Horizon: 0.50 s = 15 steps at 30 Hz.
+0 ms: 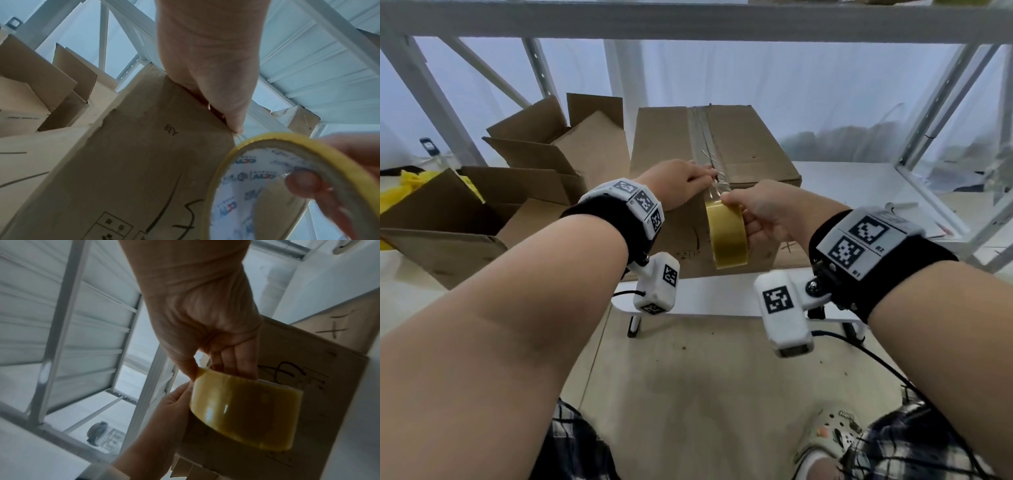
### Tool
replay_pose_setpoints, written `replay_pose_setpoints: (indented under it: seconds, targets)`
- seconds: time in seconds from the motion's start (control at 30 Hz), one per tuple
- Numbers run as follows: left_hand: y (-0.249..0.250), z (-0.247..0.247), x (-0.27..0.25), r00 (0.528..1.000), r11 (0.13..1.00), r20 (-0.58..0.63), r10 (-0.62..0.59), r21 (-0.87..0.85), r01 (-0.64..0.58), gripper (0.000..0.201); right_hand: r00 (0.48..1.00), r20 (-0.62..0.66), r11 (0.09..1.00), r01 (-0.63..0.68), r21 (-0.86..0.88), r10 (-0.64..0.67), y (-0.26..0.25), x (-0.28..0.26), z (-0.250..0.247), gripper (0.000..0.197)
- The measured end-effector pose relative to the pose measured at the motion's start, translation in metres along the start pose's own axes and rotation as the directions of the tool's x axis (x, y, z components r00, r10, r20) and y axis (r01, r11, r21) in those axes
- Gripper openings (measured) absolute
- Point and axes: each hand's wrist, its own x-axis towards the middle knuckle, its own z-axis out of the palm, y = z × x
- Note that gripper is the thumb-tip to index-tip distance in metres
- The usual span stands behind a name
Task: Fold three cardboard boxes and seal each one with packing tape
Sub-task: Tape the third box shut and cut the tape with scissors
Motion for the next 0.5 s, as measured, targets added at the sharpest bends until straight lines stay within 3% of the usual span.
replay_pose_setpoints:
  seconds: [0.2, 0.37, 0.5]
  targets:
    - [0.009, 0.002, -0.002, 0.999, 0.999, -0.041, 0.002, 0.037, -0.001, 0.044, 1.000, -0.003, 1.000, -0.027, -0.013, 0.027, 0.016, 0.006, 0.015, 0.032]
    - [0.013, 0.004, 0.006, 0.997, 0.961, -0.032, 0.065, 0.270, -0.054, 0.052, 0.997, 0.039, 0.991, -0.064, 0.119, 0.059, 0.021, 0.012, 0.017, 0.031]
    - [0.005, 0.016, 0.012, 0.992, 0.930, -0.096, 0.084, 0.364, -0.043, 0.055, 0.995, 0.056, 0.984, -0.085, 0.154, 0.077, 0.022, 0.018, 0.018, 0.030]
